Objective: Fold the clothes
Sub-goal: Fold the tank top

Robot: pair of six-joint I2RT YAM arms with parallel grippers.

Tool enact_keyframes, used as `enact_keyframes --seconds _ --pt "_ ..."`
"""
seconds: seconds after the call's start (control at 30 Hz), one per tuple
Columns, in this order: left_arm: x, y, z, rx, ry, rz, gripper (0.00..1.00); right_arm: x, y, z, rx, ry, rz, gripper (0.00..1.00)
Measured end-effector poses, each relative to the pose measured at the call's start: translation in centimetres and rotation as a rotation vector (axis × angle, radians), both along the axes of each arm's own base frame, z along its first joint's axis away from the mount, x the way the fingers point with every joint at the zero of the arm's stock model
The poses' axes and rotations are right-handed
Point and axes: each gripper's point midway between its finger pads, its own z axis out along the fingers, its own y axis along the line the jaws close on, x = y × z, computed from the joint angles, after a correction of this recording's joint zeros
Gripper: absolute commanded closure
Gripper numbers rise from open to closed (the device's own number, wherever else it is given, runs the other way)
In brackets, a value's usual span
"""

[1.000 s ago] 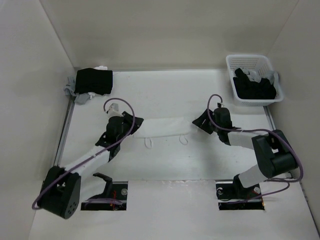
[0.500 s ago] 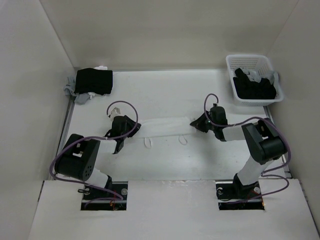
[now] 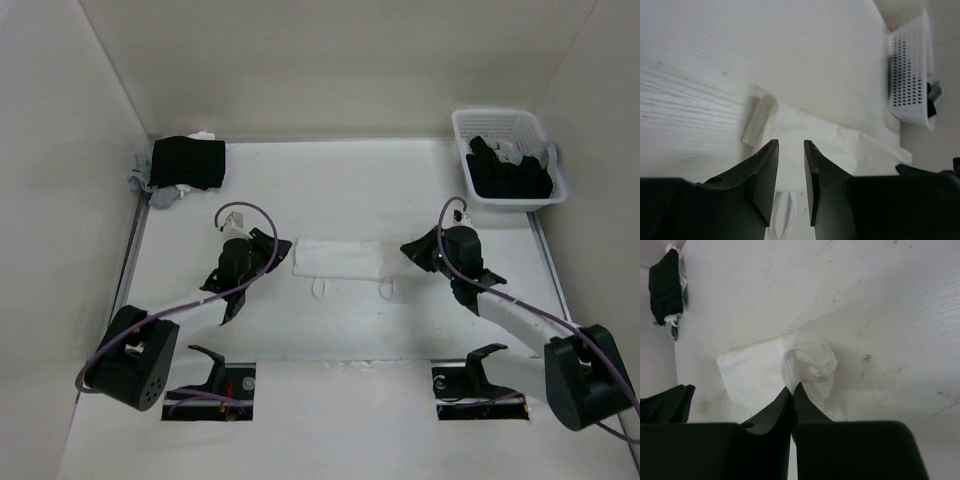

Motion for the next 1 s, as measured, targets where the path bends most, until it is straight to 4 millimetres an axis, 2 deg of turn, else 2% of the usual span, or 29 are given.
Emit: enact_keyframes --seconds 0.07,0.17,0.27,0.4,0.57,0.63,0.77,0.8,0.9,1.0 --pt "-0.4 -0.8 1.5 -0.023 -0.036 -0.024 0.74 -0.5 0.7 1.6 -0.044 -0.026 0.022 0.93" --pt "-0.6 -0.6 2.9 -0.047 -0.067 -0.018 0.74 -1.1 3.4 4.3 -0.103 -0.056 0.091 0.93" --pt "-0.8 -0.3 3.1 -0.056 -0.068 -0.008 0.73 -0.9 6.7 6.6 -0.153 -0.071 0.156 0.93" --pt "-1.3 -0.2 2.6 -0.058 -0.046 -0.012 0.73 0.2 11.5 7.5 -0.22 -0.054 0.228 0.94" --pt "-1.4 -0.3 2.5 -0.065 -0.039 -0.026 0.73 1.7 17.0 5.7 -0.307 0.015 0.297 0.93" --pt "-1.4 0.0 2.6 -0.07 -0.042 -0.021 0.73 2.3 19.1 4.7 -0.335 0.041 0.319 0.9" --pt "-1.5 1.5 3.1 -0.083 -0.062 0.008 0.73 2.8 22.9 2.1 -0.374 0.085 0.357 0.61" --pt "-1.6 1.9 3.4 -0.088 -0.07 0.018 0.73 2.7 23.6 1.3 -0.38 0.096 0.368 0.59" --pt "-1.5 3.1 4.4 -0.099 -0.1 0.047 0.73 1.8 24.6 0.0 -0.394 0.118 0.395 0.54" --pt "-1.5 3.4 5.0 -0.103 -0.117 0.058 0.72 0.9 24.6 0.7 -0.373 0.104 0.406 0.56"
